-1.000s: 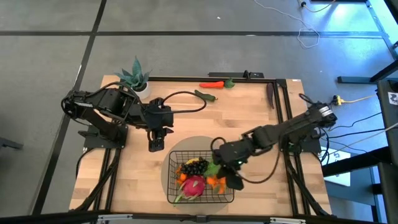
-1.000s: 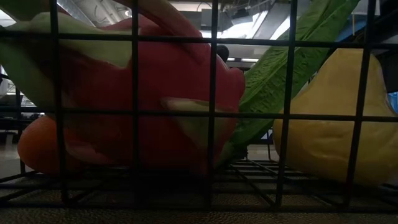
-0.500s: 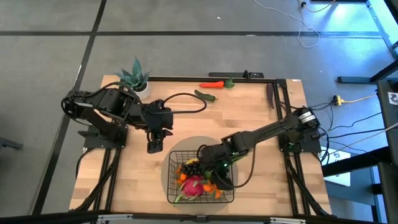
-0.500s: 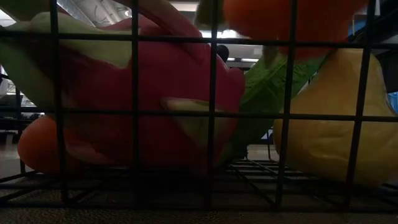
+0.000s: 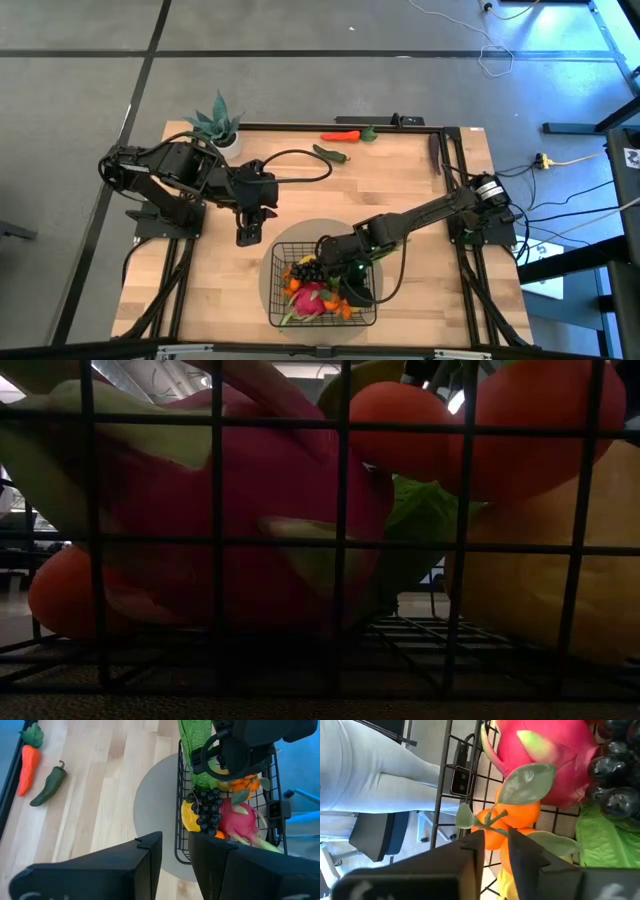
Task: Build produce basket
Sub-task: Put the green chili pepper into the black mesh basket
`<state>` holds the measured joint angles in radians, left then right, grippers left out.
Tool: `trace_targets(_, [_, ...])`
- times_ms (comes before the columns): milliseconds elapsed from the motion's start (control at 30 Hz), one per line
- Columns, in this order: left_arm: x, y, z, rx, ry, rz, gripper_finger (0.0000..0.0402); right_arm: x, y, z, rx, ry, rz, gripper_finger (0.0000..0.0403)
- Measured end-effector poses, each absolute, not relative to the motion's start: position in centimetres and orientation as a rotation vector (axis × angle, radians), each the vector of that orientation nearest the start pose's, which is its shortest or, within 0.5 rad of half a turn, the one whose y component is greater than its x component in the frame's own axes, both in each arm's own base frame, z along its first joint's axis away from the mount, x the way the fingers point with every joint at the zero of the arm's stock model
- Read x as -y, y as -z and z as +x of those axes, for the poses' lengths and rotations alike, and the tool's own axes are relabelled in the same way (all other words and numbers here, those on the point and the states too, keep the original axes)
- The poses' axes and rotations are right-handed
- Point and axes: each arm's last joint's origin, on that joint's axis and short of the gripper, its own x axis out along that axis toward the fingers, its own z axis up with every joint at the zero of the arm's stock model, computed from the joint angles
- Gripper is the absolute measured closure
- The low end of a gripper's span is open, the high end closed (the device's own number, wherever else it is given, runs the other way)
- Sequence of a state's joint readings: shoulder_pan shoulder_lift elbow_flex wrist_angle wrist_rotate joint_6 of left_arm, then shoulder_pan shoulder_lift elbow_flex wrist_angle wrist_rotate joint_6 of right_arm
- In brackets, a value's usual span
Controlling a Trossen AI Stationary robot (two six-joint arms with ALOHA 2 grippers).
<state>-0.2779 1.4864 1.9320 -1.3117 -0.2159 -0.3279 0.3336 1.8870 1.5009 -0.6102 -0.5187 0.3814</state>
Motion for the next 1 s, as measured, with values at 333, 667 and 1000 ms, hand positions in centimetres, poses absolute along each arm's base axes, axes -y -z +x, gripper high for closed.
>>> trace_targets(333, [6.4,-45.3,24.7,-0.837,-0.083,-0.096,0.0318,-13.8,-25.5,37.1,-1.253,-0.674,0.468,0.0305])
trace_targets(667, [6.3,-45.1,24.5,-0.863,-0.088,-0.088,0.0318,-13.1,-32.8,36.8,-1.190,-0.543,0.269,0.0305])
trace_targets(1000, [6.1,-45.2,24.5,-0.845,-0.141,-0.038,0.0318,-11.2,-39.9,35.4,-1.028,-0.234,0.013,0.0305])
